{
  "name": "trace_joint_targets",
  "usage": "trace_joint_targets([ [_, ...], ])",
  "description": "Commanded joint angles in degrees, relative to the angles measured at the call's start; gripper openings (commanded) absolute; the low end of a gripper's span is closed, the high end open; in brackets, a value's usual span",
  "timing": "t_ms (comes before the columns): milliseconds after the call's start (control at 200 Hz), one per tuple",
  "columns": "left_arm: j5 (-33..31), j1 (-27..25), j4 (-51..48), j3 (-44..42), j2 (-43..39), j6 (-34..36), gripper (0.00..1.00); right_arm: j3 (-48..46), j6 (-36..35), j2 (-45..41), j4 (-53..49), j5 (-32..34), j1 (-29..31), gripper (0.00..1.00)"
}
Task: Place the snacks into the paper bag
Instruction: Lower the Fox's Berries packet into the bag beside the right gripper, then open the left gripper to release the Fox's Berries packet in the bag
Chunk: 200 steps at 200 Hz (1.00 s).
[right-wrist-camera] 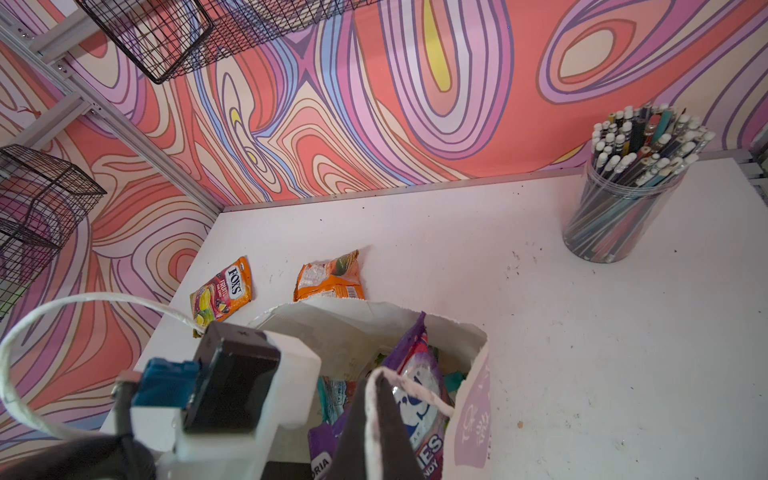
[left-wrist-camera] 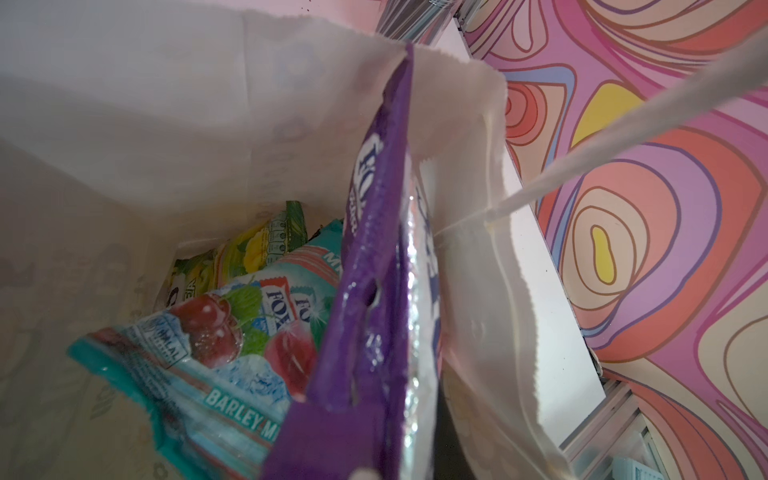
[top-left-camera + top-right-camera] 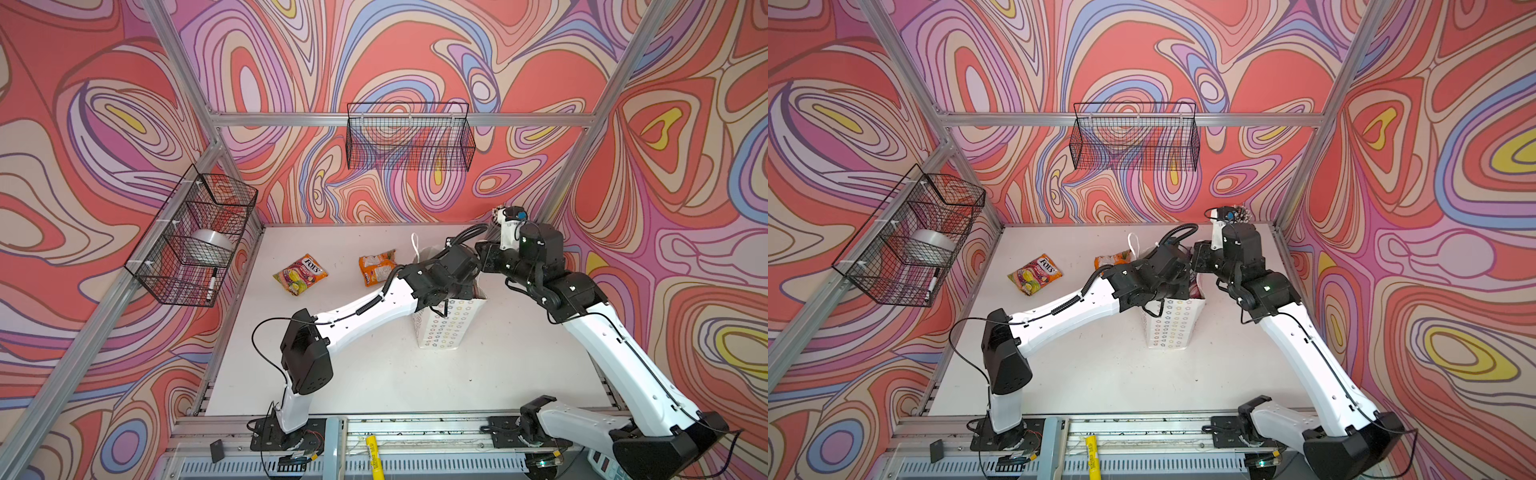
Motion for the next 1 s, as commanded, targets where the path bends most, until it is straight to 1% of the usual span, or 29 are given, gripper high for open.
trace_joint_targets([
  [0,1.4,-0.1,-2.3,-2.4,-1.3,-1.3,0.11,0.2,0.0,-1.1,3.5,-0.4,-0.2,0.00],
  [85,1.5,-0.1,-1.8,-3.2,-3.7,-0.8,0.21,0.2,0.1,-1.2,3.4,-0.5,-0.2,0.00],
  [165,0.8,-0.1,-1.7,-4.0,-6.5,-0.5,0.35,0.1,0.1,-1.4,3.5,-0.3,-0.2,0.00],
  [215,0.0,-0.2,-1.9,-4.3,-8.3,-0.1,0.39,0.0,0.0,-1.6,3.5,-0.3,-0.1,0.00],
  [285,-1.2,-0.4,-1.7,-4.7,-10.6,0.9,0.43,0.0,0.2,-1.7,3.5,-0.3,-0.2,0.00],
  [391,-1.5,-0.6,-1.9,-3.6,-12.4,2.5,0.43,0.0,0.1,-1.7,3.5,-0.4,-0.2,0.00],
  [526,-2.6,-1.2,-3.6,0.0,-11.5,4.3,0.43,-0.1,0.2,-1.7,3.6,-0.5,-0.2,0.00],
  [571,-2.9,-1.3,-3.4,0.8,-11.0,5.2,0.42,-0.1,0.2,-1.6,3.6,-0.5,-0.2,0.00],
  [676,-3.7,-1.4,-5.4,5.5,-7.7,7.1,0.37,0.0,0.2,-1.7,3.5,-0.5,-0.2,0.00],
  [821,-6.7,-1.3,-10.6,13.4,-1.4,8.7,0.35,0.0,0.0,-1.8,3.5,0.0,-0.2,0.00],
  [901,-7.6,-0.8,-13.5,15.8,1.3,8.0,0.34,0.1,-0.1,-1.9,3.4,0.0,-0.2,0.00],
  [997,-6.4,0.3,-15.5,16.3,2.7,6.8,0.33,-0.1,-0.1,-1.9,3.5,0.2,-0.2,0.00],
])
